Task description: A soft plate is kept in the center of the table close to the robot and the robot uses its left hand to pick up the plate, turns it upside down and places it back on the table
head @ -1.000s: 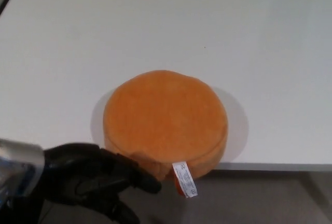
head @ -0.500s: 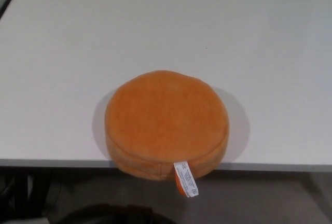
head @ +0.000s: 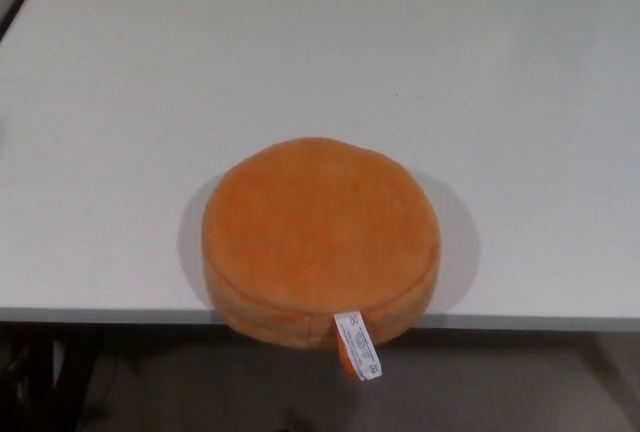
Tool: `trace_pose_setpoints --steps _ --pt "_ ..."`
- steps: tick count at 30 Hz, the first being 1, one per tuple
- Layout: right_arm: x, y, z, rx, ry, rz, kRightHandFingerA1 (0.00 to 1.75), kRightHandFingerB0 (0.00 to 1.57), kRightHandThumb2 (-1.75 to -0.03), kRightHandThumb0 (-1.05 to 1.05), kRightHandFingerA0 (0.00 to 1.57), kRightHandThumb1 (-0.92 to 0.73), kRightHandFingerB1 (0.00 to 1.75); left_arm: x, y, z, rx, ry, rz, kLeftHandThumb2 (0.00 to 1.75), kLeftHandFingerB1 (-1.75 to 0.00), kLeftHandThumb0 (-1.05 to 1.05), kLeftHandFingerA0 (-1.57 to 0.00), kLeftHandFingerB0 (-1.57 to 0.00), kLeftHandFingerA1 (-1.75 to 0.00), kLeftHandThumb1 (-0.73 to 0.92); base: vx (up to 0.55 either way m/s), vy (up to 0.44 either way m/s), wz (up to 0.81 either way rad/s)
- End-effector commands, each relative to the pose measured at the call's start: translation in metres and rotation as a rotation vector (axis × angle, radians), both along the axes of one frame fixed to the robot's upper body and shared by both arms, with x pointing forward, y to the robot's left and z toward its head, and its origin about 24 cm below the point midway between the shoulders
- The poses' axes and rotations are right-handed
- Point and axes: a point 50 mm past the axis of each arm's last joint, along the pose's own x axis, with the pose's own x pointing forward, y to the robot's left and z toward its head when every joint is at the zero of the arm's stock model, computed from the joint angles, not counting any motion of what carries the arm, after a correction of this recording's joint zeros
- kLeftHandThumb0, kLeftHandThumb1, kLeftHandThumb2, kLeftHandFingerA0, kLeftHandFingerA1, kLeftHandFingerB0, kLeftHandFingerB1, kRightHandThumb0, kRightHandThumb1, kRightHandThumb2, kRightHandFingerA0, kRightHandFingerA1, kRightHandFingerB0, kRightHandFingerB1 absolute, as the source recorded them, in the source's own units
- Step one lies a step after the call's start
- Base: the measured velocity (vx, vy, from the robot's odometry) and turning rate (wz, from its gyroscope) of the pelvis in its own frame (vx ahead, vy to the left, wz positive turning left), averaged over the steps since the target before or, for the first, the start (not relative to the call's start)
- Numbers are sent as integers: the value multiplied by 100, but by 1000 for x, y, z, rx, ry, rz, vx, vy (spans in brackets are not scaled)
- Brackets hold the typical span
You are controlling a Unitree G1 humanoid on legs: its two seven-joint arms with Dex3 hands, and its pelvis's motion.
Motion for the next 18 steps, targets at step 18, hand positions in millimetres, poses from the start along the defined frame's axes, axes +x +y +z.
trace_pose_setpoints --steps 18 --pt "8 -9 -12 -115 -128 -49 43 16 -68 -76 29 -89 26 -60 63 -33 251 -256 696 70 -79 -105 -27 -21 -94 82 0 0 0"
